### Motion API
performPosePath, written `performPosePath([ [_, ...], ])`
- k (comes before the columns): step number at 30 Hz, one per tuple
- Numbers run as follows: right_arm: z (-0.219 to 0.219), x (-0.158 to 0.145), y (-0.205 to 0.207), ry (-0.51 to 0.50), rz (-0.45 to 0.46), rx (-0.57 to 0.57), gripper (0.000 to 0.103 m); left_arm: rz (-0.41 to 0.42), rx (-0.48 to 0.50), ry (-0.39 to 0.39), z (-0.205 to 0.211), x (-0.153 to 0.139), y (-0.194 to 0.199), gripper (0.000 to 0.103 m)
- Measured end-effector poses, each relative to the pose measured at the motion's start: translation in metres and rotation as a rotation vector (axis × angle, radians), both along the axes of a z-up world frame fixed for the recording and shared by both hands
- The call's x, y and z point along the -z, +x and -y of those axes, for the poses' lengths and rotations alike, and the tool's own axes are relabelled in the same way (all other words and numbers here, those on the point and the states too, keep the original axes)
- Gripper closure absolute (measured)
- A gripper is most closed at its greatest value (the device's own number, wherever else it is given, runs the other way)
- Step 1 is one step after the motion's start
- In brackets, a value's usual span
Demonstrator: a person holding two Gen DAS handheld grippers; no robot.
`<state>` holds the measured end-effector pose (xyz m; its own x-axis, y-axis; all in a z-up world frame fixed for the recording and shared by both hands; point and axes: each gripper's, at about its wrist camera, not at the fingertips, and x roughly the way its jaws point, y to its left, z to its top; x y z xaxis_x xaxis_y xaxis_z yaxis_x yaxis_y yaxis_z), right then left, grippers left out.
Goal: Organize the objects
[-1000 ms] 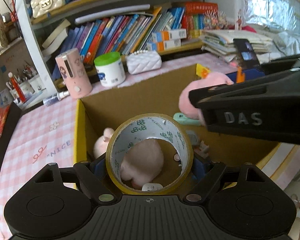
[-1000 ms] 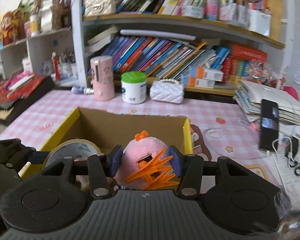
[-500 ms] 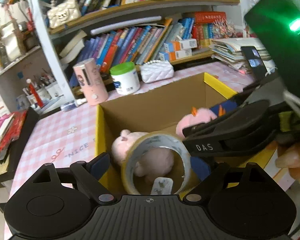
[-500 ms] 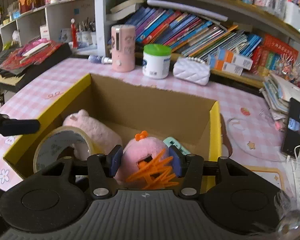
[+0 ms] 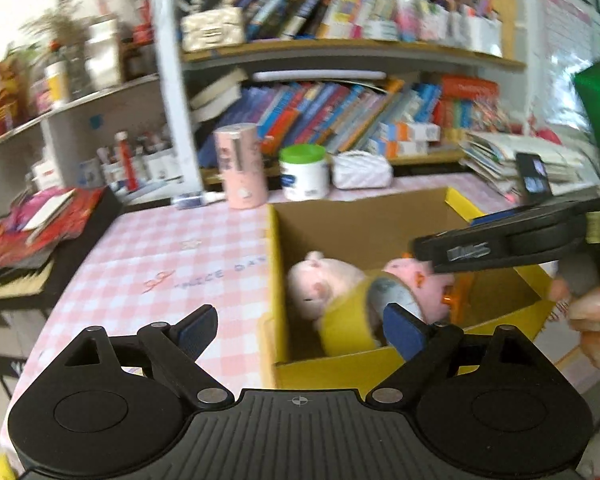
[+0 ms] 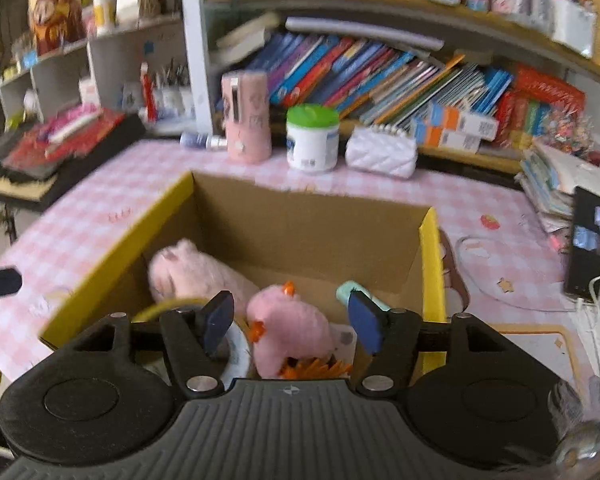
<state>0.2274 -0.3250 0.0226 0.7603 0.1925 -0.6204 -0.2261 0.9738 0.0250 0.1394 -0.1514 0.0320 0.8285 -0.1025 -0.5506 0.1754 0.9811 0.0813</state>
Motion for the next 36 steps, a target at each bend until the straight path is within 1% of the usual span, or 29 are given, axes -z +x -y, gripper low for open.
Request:
performPosePath([
  [3,-0.002,-0.016,-0.021,0.021,0.061,0.054,0.040,0.004,-0.108,0.015,-0.018,-0.007,-0.011,0.011],
  [5,-0.005,-0.026,-0.037,0.030,0.100,0.098,0.038,0.013,-0.157,-0.007,-0.033,-0.012,-0.020,0.006],
  [6,-0.007,-0.030,-0.045,0.036,0.113,0.119,0.035,0.023,-0.175,-0.026,-0.041,-0.014,-0.024,0.005],
  [8,-0.013,-0.037,-0.062,0.056,0.133,0.149,0.034,0.036,-0.204,-0.054,-0.058,-0.017,-0.033,0.005],
  [10,-0.021,-0.041,-0.078,0.073,0.140,0.174,0.033,0.029,-0.222,-0.047,-0.072,-0.015,-0.040,0.004],
  [13,-0.036,-0.043,-0.104,0.097,0.144,0.218,0.030,0.009,-0.263,-0.017,-0.089,-0.010,-0.052,0.004],
  [15,-0.050,-0.041,-0.122,0.083,0.161,0.221,0.026,0.000,-0.289,-0.023,-0.102,-0.007,-0.062,0.004],
  [16,-0.058,-0.039,-0.132,0.060,0.171,0.222,0.024,-0.007,-0.295,-0.032,-0.108,-0.006,-0.067,0.004],
  [19,-0.077,-0.028,-0.155,0.017,0.153,0.233,0.023,-0.025,-0.296,-0.049,-0.122,-0.001,-0.082,0.003],
  [23,-0.095,-0.016,-0.179,0.023,0.093,0.240,0.020,-0.046,-0.273,-0.038,-0.133,0.007,-0.098,0.003],
  [25,-0.103,-0.015,-0.190,0.016,0.092,0.244,0.015,-0.062,-0.254,-0.040,-0.137,0.010,-0.104,0.003],
  [28,-0.112,-0.012,-0.203,0.013,0.092,0.250,0.011,-0.068,-0.231,-0.043,-0.144,0.012,-0.114,0.003],
  [33,-0.125,-0.006,-0.221,0.014,0.064,0.264,0.008,-0.085,-0.212,-0.044,-0.153,0.015,-0.127,0.002],
  [36,-0.132,-0.003,-0.231,0.008,0.055,0.287,0.006,-0.092,-0.166,-0.039,-0.157,0.019,-0.137,0.002],
])
